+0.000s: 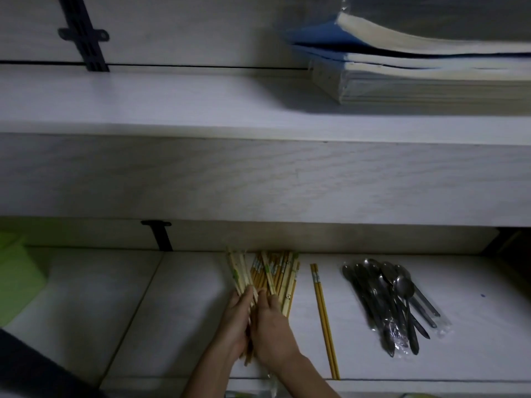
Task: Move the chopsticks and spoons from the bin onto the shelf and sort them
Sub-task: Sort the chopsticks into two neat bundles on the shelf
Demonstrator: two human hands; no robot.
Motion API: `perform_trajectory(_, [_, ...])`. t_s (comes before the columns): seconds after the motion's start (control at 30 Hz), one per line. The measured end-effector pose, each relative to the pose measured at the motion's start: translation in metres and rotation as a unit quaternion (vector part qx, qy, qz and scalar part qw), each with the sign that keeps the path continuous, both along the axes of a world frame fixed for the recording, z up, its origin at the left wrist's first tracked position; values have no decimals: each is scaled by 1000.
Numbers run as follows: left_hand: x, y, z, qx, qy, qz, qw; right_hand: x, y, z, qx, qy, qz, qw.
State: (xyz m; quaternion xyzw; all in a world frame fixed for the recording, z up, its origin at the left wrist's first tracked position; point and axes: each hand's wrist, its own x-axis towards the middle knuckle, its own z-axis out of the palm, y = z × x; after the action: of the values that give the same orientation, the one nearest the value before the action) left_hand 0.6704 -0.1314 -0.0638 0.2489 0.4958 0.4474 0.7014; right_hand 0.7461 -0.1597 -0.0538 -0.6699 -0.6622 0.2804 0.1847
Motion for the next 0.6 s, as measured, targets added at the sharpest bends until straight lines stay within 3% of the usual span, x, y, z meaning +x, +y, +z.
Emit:
perform_trajectory(0.17, [-6, 1, 1, -16, 37, 37, 999, 6, 4, -2, 2, -34, 95, 995])
perform_trajectory(0.33, [-22, 6, 1, -38, 32, 95, 994, 33, 13, -8, 25, -45, -128, 990])
perform_trajectory(0.47, [-31, 5, 3, -33, 37, 94, 994, 46, 12, -20, -49, -43, -149, 987])
perform_trajectory(0.6, [-33, 5, 4, -30, 37, 80, 996, 57, 11, -23, -51, -45, -142, 988])
